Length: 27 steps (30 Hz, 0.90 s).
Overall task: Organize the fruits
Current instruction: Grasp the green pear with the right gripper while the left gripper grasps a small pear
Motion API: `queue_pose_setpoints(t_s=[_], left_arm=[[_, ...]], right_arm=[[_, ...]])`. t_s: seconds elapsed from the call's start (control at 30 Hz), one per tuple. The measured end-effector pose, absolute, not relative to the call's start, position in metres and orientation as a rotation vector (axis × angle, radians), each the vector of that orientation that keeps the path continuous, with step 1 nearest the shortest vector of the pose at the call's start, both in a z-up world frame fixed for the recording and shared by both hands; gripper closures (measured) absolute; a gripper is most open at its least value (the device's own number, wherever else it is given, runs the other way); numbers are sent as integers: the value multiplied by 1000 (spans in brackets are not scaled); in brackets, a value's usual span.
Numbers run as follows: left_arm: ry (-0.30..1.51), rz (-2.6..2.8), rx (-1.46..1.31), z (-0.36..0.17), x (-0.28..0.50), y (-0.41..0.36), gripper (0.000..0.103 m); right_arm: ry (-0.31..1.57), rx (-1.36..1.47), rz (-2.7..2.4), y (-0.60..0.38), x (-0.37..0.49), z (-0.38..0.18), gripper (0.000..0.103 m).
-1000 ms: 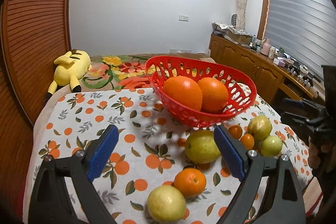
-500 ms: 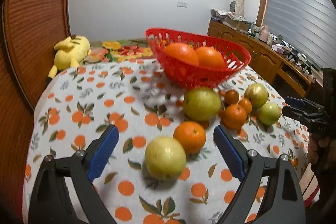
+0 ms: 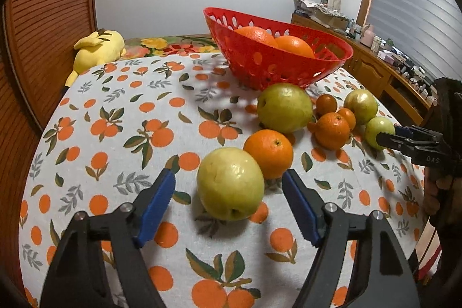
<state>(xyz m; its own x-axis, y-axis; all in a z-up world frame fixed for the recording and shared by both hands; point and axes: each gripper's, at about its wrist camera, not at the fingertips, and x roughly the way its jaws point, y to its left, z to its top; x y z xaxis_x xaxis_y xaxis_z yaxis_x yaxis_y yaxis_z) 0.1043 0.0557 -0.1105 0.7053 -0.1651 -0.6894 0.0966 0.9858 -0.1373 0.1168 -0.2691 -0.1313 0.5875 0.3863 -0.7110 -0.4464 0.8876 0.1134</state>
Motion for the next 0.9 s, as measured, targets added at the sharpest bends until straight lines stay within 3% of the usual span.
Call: queue_pose_setpoints(t_s=[0.13,0.27,0.73,0.9], left_arm=[[788,-141,-104,-116,107,58,26],[786,-140,-97,-118,108,57,26],[799,-137,-101,-123,111,58,26],[815,-133,-97,-127,115,56,41]], right_arm=[[831,-73,485,-268,120,-136,32],[849,-78,493,-265,123,-139,45],[802,-85,582,-250,103,-137,45],[798,-68,590,-251,102,-138,45]])
